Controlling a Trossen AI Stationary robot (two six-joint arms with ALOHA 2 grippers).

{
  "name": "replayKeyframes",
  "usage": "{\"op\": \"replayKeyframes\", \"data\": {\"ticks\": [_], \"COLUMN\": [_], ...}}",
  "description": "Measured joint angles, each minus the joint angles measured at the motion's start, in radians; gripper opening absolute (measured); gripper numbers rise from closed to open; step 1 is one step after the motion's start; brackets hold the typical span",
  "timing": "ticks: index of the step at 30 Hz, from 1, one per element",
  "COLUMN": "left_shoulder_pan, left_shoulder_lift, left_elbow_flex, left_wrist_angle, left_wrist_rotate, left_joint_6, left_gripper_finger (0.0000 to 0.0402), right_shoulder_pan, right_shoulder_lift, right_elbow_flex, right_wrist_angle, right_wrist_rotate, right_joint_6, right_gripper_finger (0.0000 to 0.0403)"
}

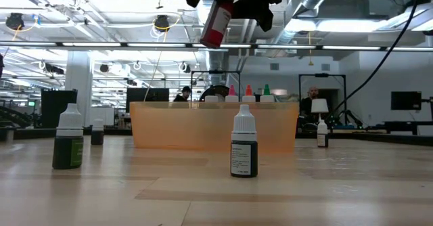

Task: Pick & Place food coloring
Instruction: Put the large red food coloring bottle into the orange bin

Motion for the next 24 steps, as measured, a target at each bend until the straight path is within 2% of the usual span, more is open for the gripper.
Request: {"op": "replayKeyframes", "data": {"ticks": [13,24], "left_shoulder_pan": [0.000,0.000], "left_shoulder_lift": [0.000,0.041], "left_elbow_flex": [0.000,0.001], "left_wrist_angle": [-0.019,0.016], "left_wrist_rotate": [0.001,0.022], "left_joint_6": [-0.007,-0.010], "left_gripper_finger": [0.0173,0.0104], "right_shoulder_pan": [0.000,0.000], "right_shoulder_lift": [0.000,0.000], "right_elbow_flex": [0.000,0.000], "right_wrist_angle": [0.000,0.000], "right_wrist_rotate": [0.000,-0.001], "right_joint_6": [0.000,0.000], "right_gripper_finger": [0.0148,0.0148]}}
